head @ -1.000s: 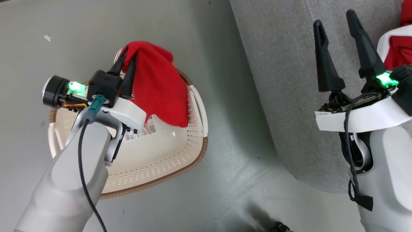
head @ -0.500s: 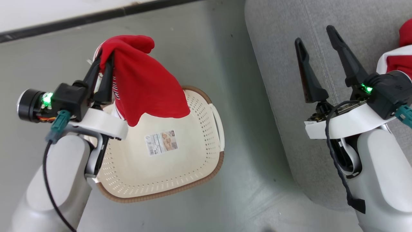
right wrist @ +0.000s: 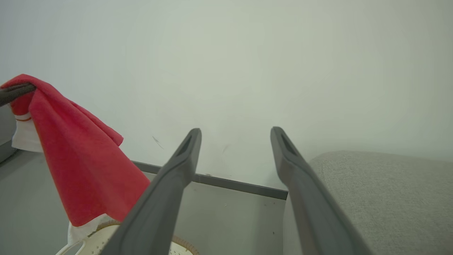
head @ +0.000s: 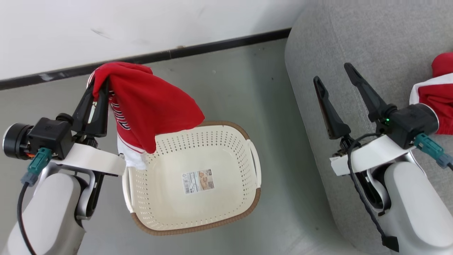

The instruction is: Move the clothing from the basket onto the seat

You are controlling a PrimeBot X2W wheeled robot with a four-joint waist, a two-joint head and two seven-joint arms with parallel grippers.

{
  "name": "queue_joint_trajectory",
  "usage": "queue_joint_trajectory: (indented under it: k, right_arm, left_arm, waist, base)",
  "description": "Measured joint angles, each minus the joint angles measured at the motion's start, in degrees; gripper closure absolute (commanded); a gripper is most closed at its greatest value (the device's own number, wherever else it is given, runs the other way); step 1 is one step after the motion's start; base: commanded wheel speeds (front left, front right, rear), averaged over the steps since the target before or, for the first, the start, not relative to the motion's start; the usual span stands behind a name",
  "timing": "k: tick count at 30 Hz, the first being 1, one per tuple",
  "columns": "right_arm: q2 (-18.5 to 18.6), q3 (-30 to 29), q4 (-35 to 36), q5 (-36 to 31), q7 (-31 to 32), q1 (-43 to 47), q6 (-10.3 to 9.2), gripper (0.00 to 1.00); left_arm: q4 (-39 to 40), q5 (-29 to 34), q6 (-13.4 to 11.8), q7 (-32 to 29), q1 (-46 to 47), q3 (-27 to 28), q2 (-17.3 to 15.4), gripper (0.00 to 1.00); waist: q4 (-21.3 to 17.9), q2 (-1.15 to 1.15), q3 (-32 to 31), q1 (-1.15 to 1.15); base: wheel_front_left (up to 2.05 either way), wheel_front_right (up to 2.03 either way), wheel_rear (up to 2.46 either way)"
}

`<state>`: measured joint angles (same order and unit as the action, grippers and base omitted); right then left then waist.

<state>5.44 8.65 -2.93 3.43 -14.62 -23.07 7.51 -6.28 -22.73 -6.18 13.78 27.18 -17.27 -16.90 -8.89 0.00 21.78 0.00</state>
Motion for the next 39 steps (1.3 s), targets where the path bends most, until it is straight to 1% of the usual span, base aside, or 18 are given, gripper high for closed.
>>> queue_joint_trajectory:
  k: [4,7,9,10,13,20,24,26,34,39]
  right_arm:
    - [0.9,1.2,-1.3,0.0,0.0,1.3,0.0,0.0]
    - [1.5,2.1,-1.7,0.0,0.0,2.0,0.0,0.0]
    - [3.3,4.2,-2.3,0.0,0.0,2.1,0.0,0.0]
    - [3.3,4.2,-2.3,0.0,0.0,2.1,0.0,0.0]
    - [5.3,7.3,-3.4,0.1,0.0,2.4,0.0,0.0]
    - [9.9,17.0,-5.5,2.0,0.0,2.8,0.01,0.0]
    - [10.8,23.2,-6.6,6.1,0.0,2.5,0.01,0.0]
    - [11.7,26.1,-6.9,7.9,0.1,1.8,0.02,0.0]
    - [15.7,35.5,-6.9,14.2,1.4,-3.4,0.02,0.0]
    - [17.3,44.6,-6.7,19.7,3.1,-5.6,0.03,0.0]
  left_arm:
    - [1.9,0.0,0.8,-0.5,-1.0,0.1,-1.9,1.0]
    - [3.2,0.0,1.2,-0.9,-1.0,0.0,-2.5,1.0]
    - [5.1,0.0,1.8,-1.7,-1.0,-0.1,-3.1,1.0]
    - [5.1,0.0,1.8,-1.7,-1.0,-0.1,-3.1,1.0]
    - [6.7,-0.2,2.4,-2.4,-1.0,-0.5,-3.2,1.0]
    - [10.6,-0.6,4.1,-4.2,-1.0,-2.4,-3.2,1.0]
    - [12.1,-2.0,5.3,-5.5,-1.0,-4.1,-2.8,1.0]
    - [12.8,-2.3,5.4,-6.3,-1.0,-5.0,-2.6,1.0]
    - [14.9,-3.2,6.9,-8.8,-2.1,-7.7,-1.2,1.0]
    - [16.5,-3.5,7.4,-10.1,-2.1,-9.7,-0.5,1.0]
  waist:
    - [1.0,0.0,-2.6,0.0]
    - [1.5,0.0,-3.8,0.0]
    - [2.2,0.0,-5.6,0.0]
    - [2.2,0.0,-5.6,0.0]
    - [2.9,0.0,-7.4,0.0]
    - [4.4,0.0,-11.3,0.0]
    - [5.2,0.0,-13.4,0.0]
    - [5.6,0.0,-14.3,0.0]
    - [7.1,0.0,-17.8,0.0]
    - [8.1,0.0,-19.5,0.0]
  base:
    - [0.0,0.0,0.0]
    - [0.0,0.0,0.0]
    - [0.0,0.0,0.0]
    - [0.0,0.0,0.0]
    - [0.0,0.0,0.0]
    - [0.0,0.0,0.0]
    - [0.0,0.0,0.0]
    - [0.0,0.0,0.0]
    - [0.0,0.0,0.0]
    - [0.0,0.0,0.0]
